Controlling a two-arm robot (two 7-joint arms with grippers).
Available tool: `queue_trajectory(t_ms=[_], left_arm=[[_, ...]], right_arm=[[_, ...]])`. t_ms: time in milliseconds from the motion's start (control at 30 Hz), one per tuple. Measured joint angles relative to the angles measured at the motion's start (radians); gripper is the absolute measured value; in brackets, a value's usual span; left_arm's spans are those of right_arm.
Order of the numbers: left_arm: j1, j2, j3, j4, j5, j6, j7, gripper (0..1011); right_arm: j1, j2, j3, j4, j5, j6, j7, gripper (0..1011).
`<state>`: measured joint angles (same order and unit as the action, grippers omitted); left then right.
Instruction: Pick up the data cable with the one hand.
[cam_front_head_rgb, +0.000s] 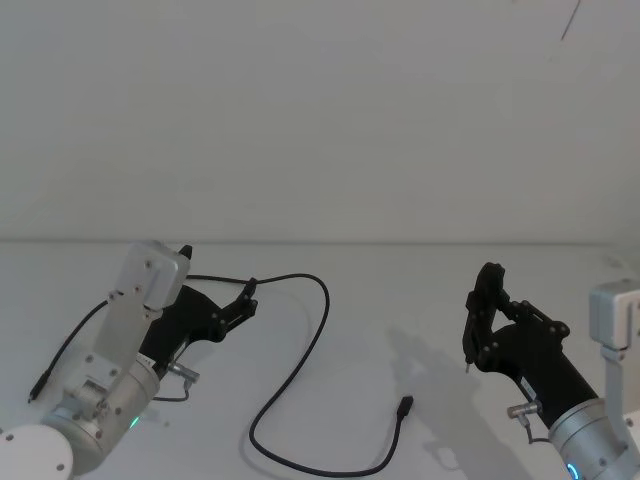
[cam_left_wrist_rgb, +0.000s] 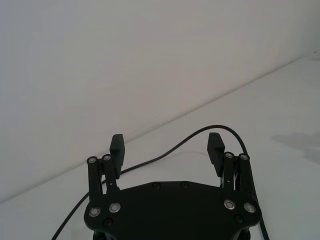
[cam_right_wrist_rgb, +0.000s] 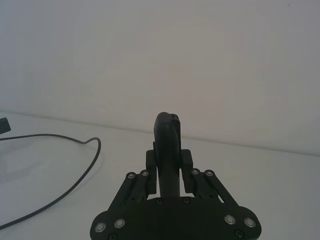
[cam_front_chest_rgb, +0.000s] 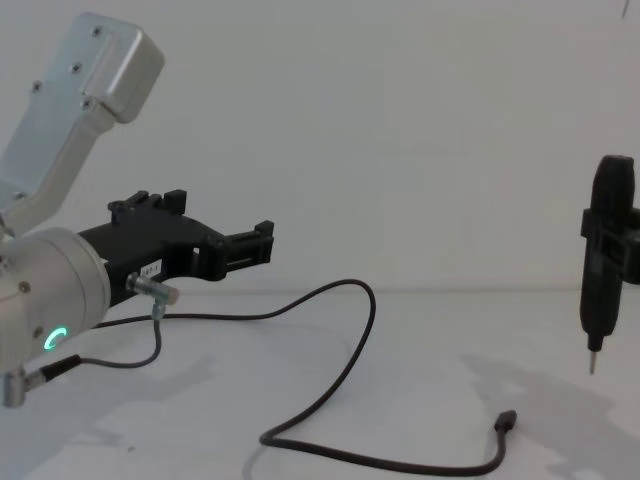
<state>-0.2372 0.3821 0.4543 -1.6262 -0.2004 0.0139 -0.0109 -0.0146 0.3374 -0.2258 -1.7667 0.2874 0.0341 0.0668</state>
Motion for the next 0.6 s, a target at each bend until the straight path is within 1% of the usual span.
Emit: queue_trajectory(t_ms=[600], left_arm=[[0.000,0.000,0.000,0.000,0.000,0.000,0.000,1001]], right_arm=[[0.000,0.000,0.000,0.000,0.000,0.000,0.000,284]])
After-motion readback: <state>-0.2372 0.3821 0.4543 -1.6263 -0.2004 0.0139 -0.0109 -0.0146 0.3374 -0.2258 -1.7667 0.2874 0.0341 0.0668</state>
